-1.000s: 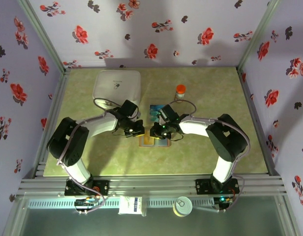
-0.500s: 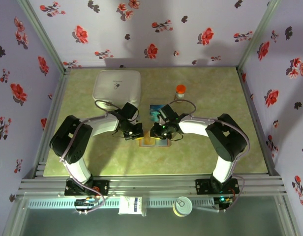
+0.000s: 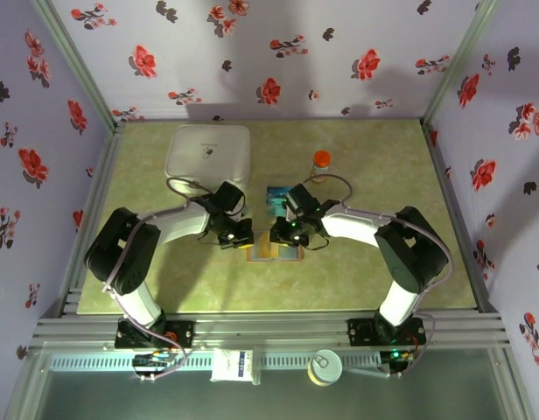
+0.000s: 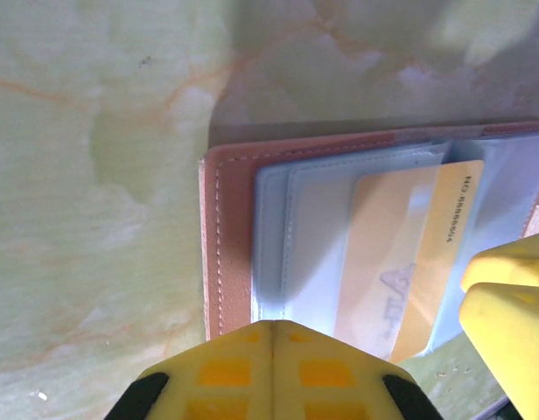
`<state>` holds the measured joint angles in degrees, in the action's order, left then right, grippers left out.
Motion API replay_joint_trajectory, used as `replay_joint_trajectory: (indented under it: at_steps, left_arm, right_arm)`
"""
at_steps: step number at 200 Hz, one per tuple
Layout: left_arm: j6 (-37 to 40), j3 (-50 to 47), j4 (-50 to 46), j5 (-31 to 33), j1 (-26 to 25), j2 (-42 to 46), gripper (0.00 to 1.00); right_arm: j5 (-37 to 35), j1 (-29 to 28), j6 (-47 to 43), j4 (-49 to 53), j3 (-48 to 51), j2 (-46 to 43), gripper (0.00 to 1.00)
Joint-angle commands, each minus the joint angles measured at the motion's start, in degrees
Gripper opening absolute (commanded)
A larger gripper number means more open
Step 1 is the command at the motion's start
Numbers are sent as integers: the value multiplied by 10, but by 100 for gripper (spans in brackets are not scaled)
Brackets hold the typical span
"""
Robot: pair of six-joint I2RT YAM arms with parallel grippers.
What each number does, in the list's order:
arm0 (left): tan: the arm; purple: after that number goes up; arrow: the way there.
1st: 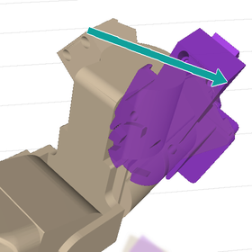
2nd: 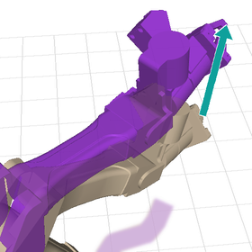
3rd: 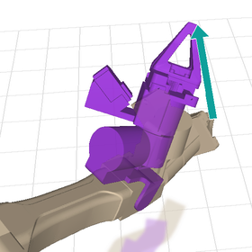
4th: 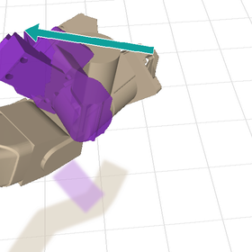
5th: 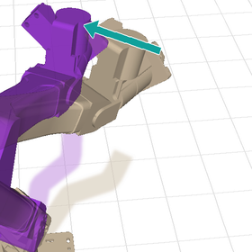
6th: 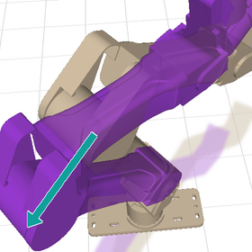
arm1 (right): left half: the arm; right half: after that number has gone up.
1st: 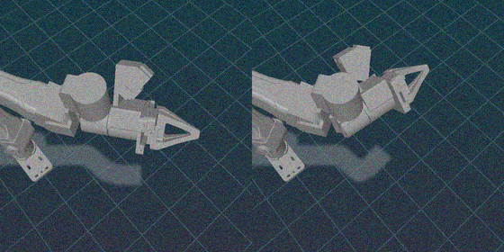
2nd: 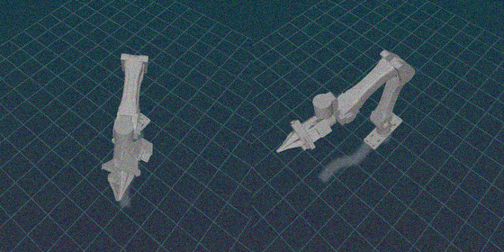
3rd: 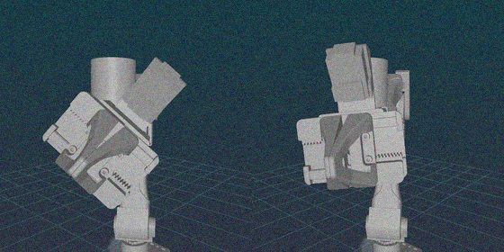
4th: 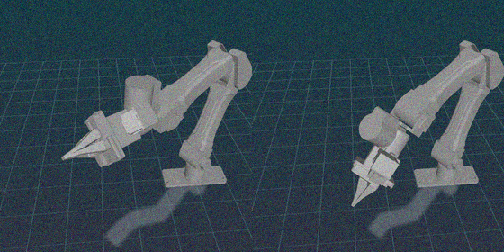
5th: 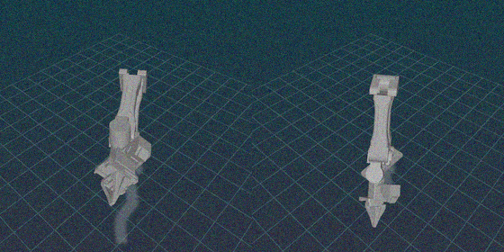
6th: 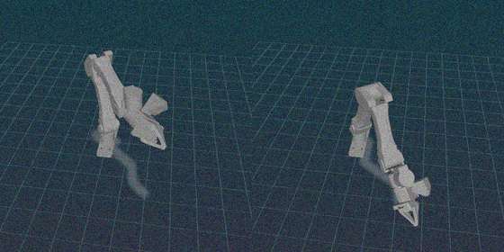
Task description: Take the credit cards out of the card holder
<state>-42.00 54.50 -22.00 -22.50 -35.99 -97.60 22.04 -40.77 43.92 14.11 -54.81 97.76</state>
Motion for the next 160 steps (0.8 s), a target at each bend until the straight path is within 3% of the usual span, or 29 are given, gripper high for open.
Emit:
replay_joint_trajectory:
  at_steps: [1,58,160]
  left_arm:
    - [4,25,-22,1,-1,14,0]
    - [-1,52,-14,-5,-30,-26,0]
    - [1,39,-9,11,-34,-61,0]
  right_arm:
    - [-15,1,-9,16,-2,-24,25]
    - [-8,2,-6,10,2,-18,25]
    - [-11,2,-12,10,10,15,27]
